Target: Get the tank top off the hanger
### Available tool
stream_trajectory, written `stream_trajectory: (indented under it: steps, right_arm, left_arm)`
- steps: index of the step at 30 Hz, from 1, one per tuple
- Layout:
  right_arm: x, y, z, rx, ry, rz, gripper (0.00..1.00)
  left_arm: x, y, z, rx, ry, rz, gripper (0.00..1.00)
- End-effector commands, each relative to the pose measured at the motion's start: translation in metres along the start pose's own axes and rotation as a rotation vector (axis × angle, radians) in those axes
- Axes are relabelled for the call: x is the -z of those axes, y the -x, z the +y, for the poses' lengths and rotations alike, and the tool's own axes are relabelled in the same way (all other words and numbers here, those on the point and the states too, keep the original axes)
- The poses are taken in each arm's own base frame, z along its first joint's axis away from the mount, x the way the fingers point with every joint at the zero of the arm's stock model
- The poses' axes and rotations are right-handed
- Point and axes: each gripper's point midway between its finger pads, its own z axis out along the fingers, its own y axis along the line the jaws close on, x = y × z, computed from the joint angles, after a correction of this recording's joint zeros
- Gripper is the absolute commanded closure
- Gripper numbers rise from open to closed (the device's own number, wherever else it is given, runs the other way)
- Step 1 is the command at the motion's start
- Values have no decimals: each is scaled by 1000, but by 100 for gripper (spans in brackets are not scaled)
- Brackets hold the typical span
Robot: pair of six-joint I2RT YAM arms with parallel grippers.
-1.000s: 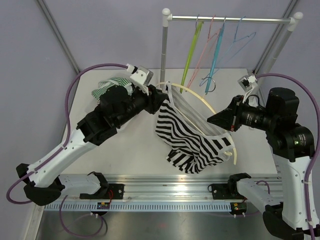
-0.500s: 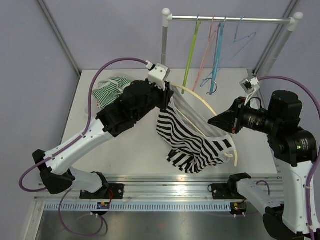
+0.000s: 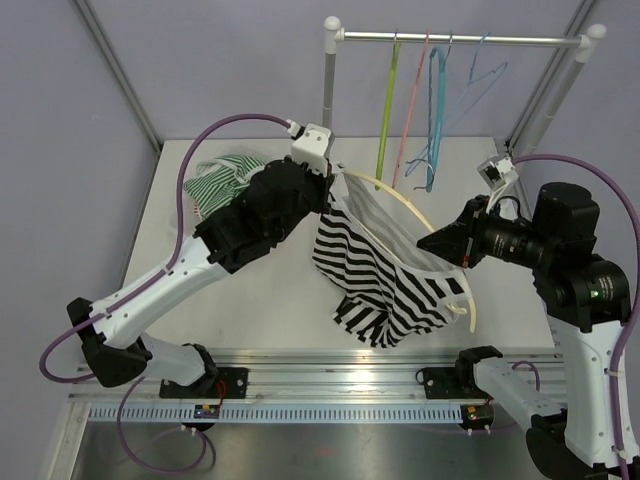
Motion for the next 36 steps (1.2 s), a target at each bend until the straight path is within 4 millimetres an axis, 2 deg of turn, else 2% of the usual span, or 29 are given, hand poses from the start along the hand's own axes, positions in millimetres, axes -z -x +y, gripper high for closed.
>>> stream_trajectory:
  steps: [1,4,5,6,9,13,18,21,24,25,26,28,33,34,35,36]
  right_arm:
    - [-7,1,-17,39,-44,4,100]
    - [-6,-7,-13,63,-13,22,100]
    - [-2,-10,-4,92,25,20,100]
    - [0,-13,1,105,50,20,100]
    - [8,-19,19,154,138,13,100]
    - [13,-12,25,199,142,-35,100]
    - [19,-12,48,254,273,-54,100]
    - [19,-7,46,272,249,-86,100]
    - [18,5,43,274,213,-148,100]
    - [16,10,44,284,225,-174,100]
    - [16,11,46,297,235,-184,100]
    - [17,15,49,324,248,-200,100]
    - [23,24,63,394,303,-262,100]
    - [25,32,66,394,298,-300,100]
    - [27,37,68,395,298,-326,100]
    - [28,49,72,433,313,-386,100]
  left_arm:
    - [28,41,34,88,150,-135,100]
    - [37,39,73,150,323,-134,100]
    - [39,32,82,179,355,-111,100]
    - [42,33,100,197,414,-112,100]
    - [44,23,128,230,503,-67,100]
    - [42,5,141,263,509,-1,100]
    - [31,-3,129,295,379,48,100]
    - [29,-1,109,296,257,61,100]
    - [34,-1,88,318,129,66,100]
    - [40,6,83,330,94,36,100]
    - [42,2,80,340,78,43,100]
    - [47,3,77,349,56,39,100]
    - [55,-4,87,338,112,66,100]
    - [55,-2,84,327,90,60,100]
    - [59,3,78,323,49,45,100]
    - [60,-1,57,317,-69,63,100]
